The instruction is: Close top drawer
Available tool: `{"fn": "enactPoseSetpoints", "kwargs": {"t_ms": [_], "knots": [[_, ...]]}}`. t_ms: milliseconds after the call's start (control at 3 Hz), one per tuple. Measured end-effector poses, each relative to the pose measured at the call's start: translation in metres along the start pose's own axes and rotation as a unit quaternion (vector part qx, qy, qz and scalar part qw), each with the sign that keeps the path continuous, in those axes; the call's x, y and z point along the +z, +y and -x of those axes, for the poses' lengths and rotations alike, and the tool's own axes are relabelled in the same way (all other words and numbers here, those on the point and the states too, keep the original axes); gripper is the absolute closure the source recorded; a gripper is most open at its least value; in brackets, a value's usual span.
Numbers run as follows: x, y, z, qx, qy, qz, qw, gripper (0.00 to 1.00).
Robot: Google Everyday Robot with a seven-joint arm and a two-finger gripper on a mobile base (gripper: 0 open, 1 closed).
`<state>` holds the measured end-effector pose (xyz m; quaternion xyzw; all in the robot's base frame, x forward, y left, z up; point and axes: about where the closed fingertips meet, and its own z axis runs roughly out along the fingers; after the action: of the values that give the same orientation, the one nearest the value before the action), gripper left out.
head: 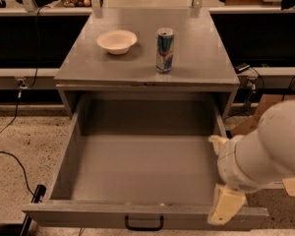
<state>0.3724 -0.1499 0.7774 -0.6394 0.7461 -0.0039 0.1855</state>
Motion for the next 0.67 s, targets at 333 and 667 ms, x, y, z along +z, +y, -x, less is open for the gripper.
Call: {"fn": "enactPoseSetpoints", "kwargs": {"t_ms": [333, 667], "knots": [[0.047, 0.030, -0.050, -0.017, 0.072, 0.022, 0.9970, 0.00], [0.053, 0.035, -0.067, -0.035, 0.096, 0.024, 0.9945, 0.00]]}}
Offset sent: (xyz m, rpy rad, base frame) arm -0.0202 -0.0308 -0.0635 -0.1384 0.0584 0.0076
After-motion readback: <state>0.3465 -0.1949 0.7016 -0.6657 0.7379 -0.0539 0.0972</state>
